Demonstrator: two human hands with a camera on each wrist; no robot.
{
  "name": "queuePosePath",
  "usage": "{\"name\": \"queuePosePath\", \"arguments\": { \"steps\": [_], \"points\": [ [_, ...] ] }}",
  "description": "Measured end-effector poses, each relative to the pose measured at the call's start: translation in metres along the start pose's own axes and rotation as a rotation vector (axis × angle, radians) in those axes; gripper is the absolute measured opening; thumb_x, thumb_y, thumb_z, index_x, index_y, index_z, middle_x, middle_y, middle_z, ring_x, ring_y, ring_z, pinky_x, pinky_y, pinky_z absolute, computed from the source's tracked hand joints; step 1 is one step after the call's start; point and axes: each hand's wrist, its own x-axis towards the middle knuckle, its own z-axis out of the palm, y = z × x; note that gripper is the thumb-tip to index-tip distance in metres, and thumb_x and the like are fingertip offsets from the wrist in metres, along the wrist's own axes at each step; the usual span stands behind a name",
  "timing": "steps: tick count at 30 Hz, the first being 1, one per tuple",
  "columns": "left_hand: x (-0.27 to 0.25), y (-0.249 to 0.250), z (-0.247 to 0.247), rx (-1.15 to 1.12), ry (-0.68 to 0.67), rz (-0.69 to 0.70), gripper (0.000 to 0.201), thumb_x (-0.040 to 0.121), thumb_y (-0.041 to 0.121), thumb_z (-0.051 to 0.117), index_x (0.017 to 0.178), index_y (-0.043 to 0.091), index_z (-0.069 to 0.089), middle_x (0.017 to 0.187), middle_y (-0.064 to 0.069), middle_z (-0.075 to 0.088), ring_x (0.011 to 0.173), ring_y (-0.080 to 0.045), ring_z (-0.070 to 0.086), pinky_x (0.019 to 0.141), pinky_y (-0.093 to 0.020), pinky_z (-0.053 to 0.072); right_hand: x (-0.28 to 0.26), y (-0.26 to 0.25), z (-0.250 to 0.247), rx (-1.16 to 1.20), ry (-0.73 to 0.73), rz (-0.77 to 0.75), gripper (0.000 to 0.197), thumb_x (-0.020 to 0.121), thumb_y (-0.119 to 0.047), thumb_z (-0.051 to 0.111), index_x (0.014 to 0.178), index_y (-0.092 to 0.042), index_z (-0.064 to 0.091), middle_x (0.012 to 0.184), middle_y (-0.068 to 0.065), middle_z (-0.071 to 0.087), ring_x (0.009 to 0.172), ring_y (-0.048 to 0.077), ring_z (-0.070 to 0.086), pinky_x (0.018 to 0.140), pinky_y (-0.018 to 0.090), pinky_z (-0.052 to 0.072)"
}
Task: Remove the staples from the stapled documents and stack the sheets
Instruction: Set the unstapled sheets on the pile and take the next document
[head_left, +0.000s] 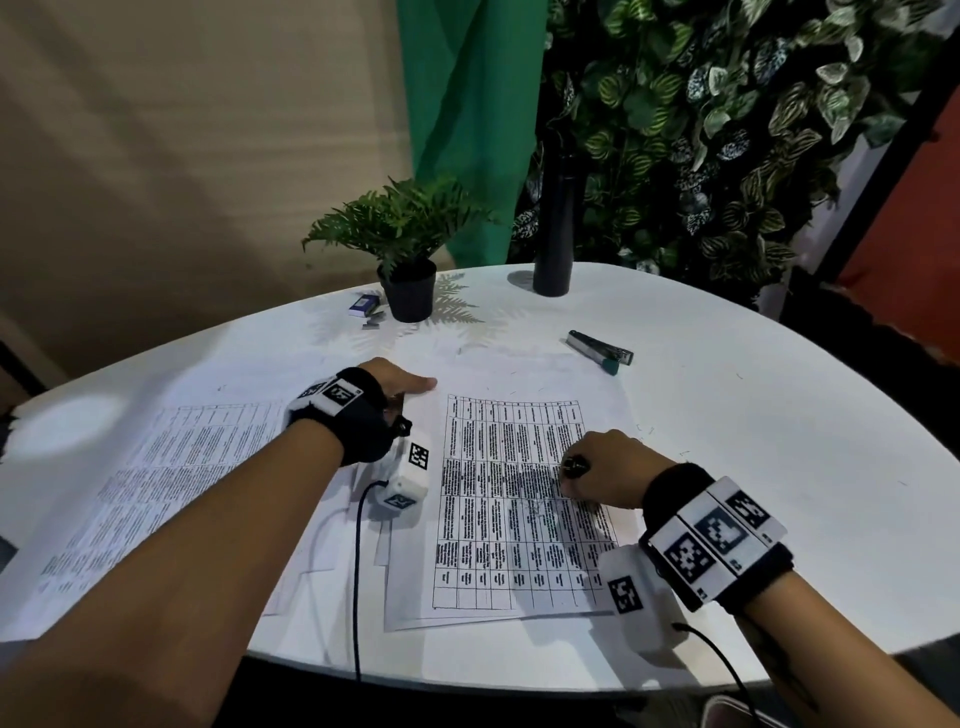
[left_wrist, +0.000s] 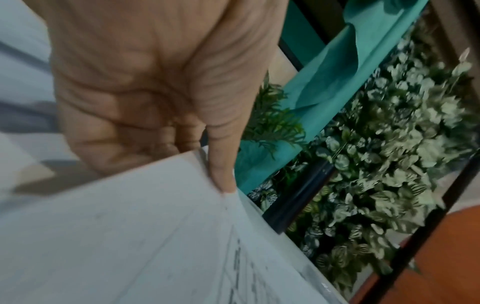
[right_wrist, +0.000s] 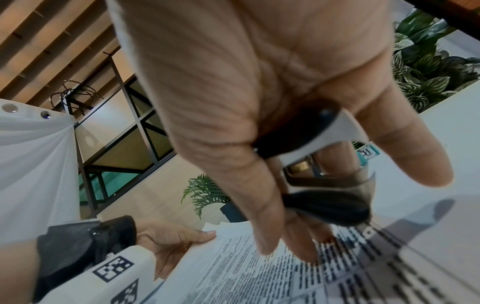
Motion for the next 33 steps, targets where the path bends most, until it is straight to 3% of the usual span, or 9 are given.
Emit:
{"name": "queuePosePath", "arguments": {
  "steps": [3,6,9,13,15,18,25,28,33],
  "points": [
    [0.000,-0.006,0.004,-0.163,-0.017,0.014,0.053,0.084,0.022,0.071,0.124,-0.005,0.050,0.105,-0.022,0.062,0.085,-0.036,0.060,0.073,-0.035,0.041,-0.001,0.000,0.000,0.008,0.014,0.005,0.020,0.090,-0.023,0.058,0.105,-0.012,0.066,0.107,0.007,0.066,0.097,0.020,0.060,0.074,0.024,0.041],
    [0.013,-0.020,0.007,-0.264,-0.127,-0.016,0.049,0.085,0.032,0.068,0.117,-0.003,0.055,0.106,-0.019,0.063,0.091,-0.034,0.061,0.088,-0.043,0.047,0.000,-0.001,0.000,0.009,0.010,0.008,0.019,0.090,-0.024,0.059,0.104,-0.013,0.066,0.106,0.006,0.066,0.089,0.018,0.056,0.072,0.023,0.040],
    [0.051,-0.046,0.010,-0.267,-0.228,-0.066,0.081,0.051,0.035,0.093,0.119,0.003,0.062,0.132,-0.026,0.053,0.114,-0.036,0.057,0.100,-0.053,0.043,0.001,-0.001,0.000,0.009,0.016,0.014,0.020,0.089,-0.024,0.059,0.105,-0.013,0.065,0.106,0.006,0.065,0.089,0.019,0.055,0.072,0.024,0.039],
    [-0.012,-0.032,0.012,-0.121,-0.197,0.010,0.085,0.068,0.030,0.084,0.133,-0.006,0.043,0.061,-0.011,0.057,0.045,-0.017,0.047,0.049,-0.017,0.038,0.001,0.000,0.002,0.014,0.016,0.021,0.022,0.088,-0.026,0.059,0.106,-0.013,0.063,0.100,0.005,0.063,0.095,0.021,0.059,0.073,0.024,0.042],
    [-0.017,-0.031,0.014,-0.120,-0.194,0.040,0.107,0.058,0.039,0.090,0.137,-0.008,0.035,0.054,-0.004,0.046,0.042,-0.013,0.041,0.048,-0.015,0.037,0.001,0.000,0.002,0.025,0.014,0.019,0.019,0.088,-0.026,0.060,0.102,-0.013,0.064,0.093,0.004,0.062,0.092,0.021,0.060,0.073,0.025,0.044],
    [-0.024,-0.025,0.013,-0.127,-0.092,0.104,0.071,0.067,0.033,0.085,0.117,-0.004,0.051,0.050,-0.004,0.048,0.037,-0.016,0.041,0.041,-0.015,0.031,0.002,0.004,-0.001,0.098,0.024,0.019,0.020,0.089,-0.024,0.060,0.100,-0.009,0.067,0.097,0.007,0.067,0.092,0.021,0.063,0.079,0.028,0.050],
    [-0.040,-0.010,0.006,-0.318,-0.067,0.367,0.028,0.084,0.006,0.068,0.109,-0.007,0.064,0.101,-0.019,0.069,0.089,-0.030,0.065,0.091,-0.046,0.049,0.010,0.029,-0.021,0.518,0.292,0.088,0.008,0.092,-0.013,0.057,0.091,-0.008,0.064,0.077,0.005,0.060,0.066,0.014,0.054,0.052,0.018,0.041],
    [-0.048,-0.002,-0.002,-0.409,-0.083,0.517,0.022,0.083,0.000,0.065,0.105,0.000,0.065,0.077,0.004,0.074,0.072,-0.010,0.070,0.078,-0.030,0.056,0.016,0.036,-0.034,0.886,0.497,0.152,0.007,0.089,-0.011,0.061,0.083,-0.011,0.057,0.079,0.009,0.059,0.071,0.020,0.057,0.053,0.024,0.042],
    [-0.071,0.023,-0.017,-0.518,-0.121,0.685,0.021,0.079,-0.003,0.064,0.098,0.006,0.067,0.080,0.008,0.074,0.078,-0.005,0.071,0.072,-0.019,0.056,0.021,0.033,-0.065,1.217,0.453,0.090,0.020,0.082,-0.014,0.070,0.071,-0.015,0.053,0.060,0.000,0.057,0.057,0.010,0.059,0.042,0.015,0.040]
  ]
}}
